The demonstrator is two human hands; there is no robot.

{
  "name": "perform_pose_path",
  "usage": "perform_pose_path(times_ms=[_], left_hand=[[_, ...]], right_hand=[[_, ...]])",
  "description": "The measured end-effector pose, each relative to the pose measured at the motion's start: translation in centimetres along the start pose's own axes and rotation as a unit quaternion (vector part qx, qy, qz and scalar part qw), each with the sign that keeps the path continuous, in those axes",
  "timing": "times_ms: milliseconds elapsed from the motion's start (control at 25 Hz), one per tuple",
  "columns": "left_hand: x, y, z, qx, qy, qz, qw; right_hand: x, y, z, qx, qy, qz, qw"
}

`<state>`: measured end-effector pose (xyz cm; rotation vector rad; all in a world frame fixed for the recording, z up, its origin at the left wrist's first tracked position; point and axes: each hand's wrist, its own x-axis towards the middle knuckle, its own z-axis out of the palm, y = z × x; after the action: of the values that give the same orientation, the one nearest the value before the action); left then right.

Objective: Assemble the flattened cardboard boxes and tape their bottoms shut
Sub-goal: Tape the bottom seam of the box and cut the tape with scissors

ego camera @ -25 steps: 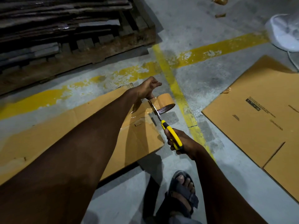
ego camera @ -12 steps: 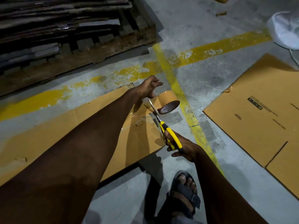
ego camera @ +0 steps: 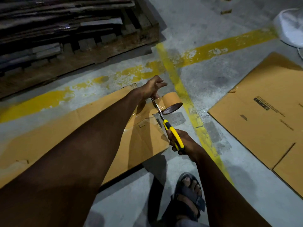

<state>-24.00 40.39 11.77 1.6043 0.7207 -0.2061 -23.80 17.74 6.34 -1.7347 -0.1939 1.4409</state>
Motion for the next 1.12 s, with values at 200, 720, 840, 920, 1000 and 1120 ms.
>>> perform_pose_path(times_ms=[200,720,840,920,1000,1120], left_hand=[[-0.5,0.9,0.8,-0.077,0.031,0.006,0.997],[-8.5,7.8,-0.3,-0.167,0.167,0.053,0.97],[-14.8,7.8,-2.7,-0.143,0.203,0.03,0.968],[-18.4,6.1,-4.7,-0.129,0.206,0.01,0.97],[-21.8,3.8,-6.9,-0.105,0.214,0.007,0.971],[-24.6,-1.4,-8.9,-0.109,0.22,0.013,0.969]], right_hand=[[0.2,1.4,0.3,0.042,0.022,-0.006,0.999],[-1.4,-3.4,2.3,-0.118,0.432,-0.065,0.892],[-3.9,-7.9,7.0,-0.225,0.391,-0.156,0.879],[-4.5,-8.8,11.3,-0.329,0.357,-0.187,0.854],[-4.5,-8.0,15.3,-0.425,0.331,-0.183,0.823],[-4.0,-5.2,19.1,-0.484,0.291,-0.145,0.813]])
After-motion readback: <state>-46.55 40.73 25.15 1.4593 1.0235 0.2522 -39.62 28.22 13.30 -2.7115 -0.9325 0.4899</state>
